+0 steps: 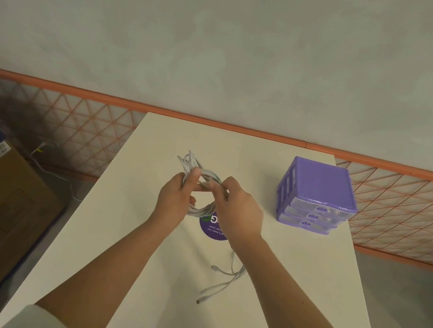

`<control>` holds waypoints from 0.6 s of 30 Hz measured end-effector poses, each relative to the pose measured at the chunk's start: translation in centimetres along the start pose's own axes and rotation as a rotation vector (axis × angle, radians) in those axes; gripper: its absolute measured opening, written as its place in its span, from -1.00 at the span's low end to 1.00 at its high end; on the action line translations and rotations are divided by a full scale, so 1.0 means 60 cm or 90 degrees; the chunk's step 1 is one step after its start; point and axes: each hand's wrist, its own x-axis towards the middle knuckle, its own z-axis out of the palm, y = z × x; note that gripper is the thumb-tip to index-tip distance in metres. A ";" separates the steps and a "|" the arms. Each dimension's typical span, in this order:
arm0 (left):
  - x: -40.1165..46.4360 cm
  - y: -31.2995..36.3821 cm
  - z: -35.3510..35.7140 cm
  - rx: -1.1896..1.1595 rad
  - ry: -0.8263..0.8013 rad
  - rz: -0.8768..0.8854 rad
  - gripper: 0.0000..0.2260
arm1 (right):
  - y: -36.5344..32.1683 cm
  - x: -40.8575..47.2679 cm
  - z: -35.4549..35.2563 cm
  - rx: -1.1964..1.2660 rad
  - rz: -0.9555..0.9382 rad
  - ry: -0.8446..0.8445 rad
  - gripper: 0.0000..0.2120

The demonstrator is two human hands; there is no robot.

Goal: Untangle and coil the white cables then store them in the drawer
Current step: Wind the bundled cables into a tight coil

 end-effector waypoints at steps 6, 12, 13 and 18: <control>0.007 0.002 -0.013 -0.095 0.019 -0.015 -0.61 | 0.012 -0.004 -0.005 -0.101 -0.024 0.037 -0.61; 0.021 0.009 -0.028 -0.170 0.049 -0.055 -0.62 | 0.027 -0.014 -0.009 -0.098 -0.070 0.079 -0.62; 0.023 0.008 -0.030 -0.171 0.055 -0.059 -0.61 | 0.030 -0.017 -0.009 -0.098 -0.085 0.085 -0.64; 0.022 0.005 -0.036 -0.106 0.048 -0.031 -0.58 | 0.038 -0.023 -0.005 -0.083 -0.104 0.082 -0.70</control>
